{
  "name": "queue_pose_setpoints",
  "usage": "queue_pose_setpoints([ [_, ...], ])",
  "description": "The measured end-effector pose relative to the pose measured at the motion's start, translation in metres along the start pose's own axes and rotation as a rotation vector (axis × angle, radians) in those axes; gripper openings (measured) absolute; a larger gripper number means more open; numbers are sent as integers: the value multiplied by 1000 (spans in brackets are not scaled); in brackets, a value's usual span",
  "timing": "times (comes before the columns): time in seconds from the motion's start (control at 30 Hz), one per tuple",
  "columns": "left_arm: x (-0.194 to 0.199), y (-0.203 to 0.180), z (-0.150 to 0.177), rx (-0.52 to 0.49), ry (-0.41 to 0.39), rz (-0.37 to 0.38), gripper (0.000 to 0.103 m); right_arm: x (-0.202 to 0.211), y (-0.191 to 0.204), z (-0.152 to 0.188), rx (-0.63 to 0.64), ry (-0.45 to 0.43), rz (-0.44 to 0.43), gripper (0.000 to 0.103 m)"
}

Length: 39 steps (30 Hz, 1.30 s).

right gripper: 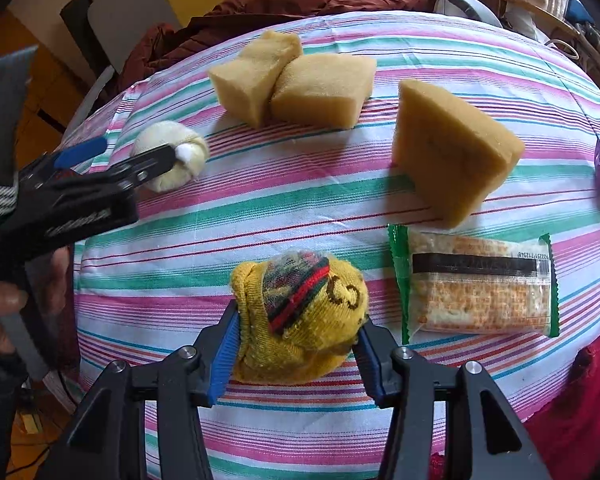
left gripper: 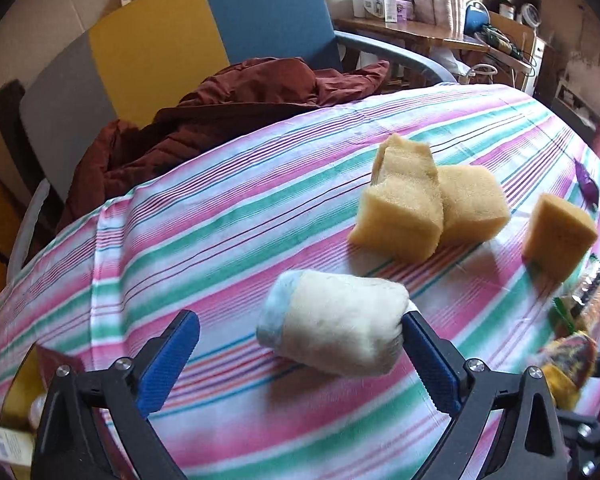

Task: Organize objects
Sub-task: 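Grasp the yellow knit hat with the right tool while the left tool grasps the white rolled sock, then drop the white sock into the gold tray with the left tool while the right tool drops the yellow hat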

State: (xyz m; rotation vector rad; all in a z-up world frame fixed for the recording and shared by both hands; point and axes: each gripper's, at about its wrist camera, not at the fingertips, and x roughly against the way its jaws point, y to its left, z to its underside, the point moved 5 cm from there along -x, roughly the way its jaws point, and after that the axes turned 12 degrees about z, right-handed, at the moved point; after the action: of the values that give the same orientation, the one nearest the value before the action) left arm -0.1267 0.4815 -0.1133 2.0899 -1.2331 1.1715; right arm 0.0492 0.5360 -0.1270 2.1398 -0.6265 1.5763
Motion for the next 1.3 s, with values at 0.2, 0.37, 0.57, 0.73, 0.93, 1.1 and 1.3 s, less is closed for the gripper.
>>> queue_pose_setpoints([
  [0.2,3,-18,6,-25,-4,90,62,2,0,-2,5,-13,-3,52],
  [0.37,33,-26,24,11,-36,124,62,9,-3,-3,1,-41,-15,52],
  [0.57,86,-34,49,38,-90,116,62,19,3,-7,15,-89,-34,52],
  [0.73,127,-28,71,80,-137,96,62,27,9,-9,26,-131,-45,52],
  [0.93,168,-12,100,136,-191,59,62,35,17,-9,46,-171,-48,52],
  [1.1,196,16,135,215,-211,35,62,40,27,-5,86,-187,-21,52],
  [1.3,221,65,182,337,-225,-9,62,52,64,8,151,-209,-34,52],
])
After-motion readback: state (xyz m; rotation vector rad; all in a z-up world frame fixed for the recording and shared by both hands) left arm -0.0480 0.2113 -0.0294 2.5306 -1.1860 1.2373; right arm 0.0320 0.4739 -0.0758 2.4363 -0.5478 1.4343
